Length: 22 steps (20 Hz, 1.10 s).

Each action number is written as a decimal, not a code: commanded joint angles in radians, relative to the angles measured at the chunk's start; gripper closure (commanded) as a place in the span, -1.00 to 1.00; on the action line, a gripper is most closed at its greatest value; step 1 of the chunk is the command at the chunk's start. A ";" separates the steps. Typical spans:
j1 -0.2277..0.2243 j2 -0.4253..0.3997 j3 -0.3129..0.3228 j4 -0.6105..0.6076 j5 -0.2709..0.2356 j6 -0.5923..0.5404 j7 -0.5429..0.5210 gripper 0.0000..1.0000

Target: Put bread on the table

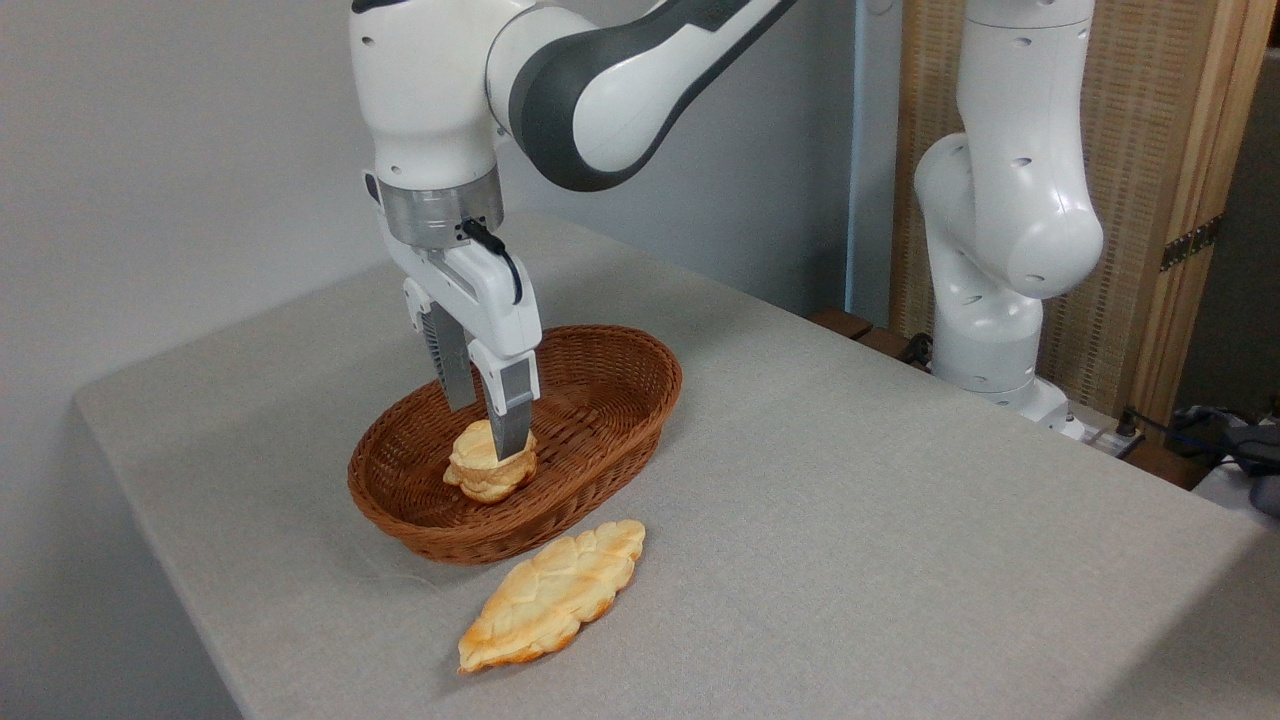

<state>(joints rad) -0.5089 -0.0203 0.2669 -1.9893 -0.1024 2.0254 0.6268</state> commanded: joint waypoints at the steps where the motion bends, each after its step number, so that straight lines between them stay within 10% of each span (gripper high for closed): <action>1: -0.010 0.011 0.002 -0.020 -0.006 0.041 0.008 -1.00; 18: -0.037 0.074 -0.002 -0.022 -0.005 0.050 0.027 -1.00; 21: -0.036 0.076 -0.002 -0.022 0.004 0.050 0.028 -0.43; 22: -0.036 0.074 -0.002 -0.022 0.004 0.050 0.028 0.05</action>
<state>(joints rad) -0.5415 0.0636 0.2623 -1.9997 -0.1024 2.0543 0.6378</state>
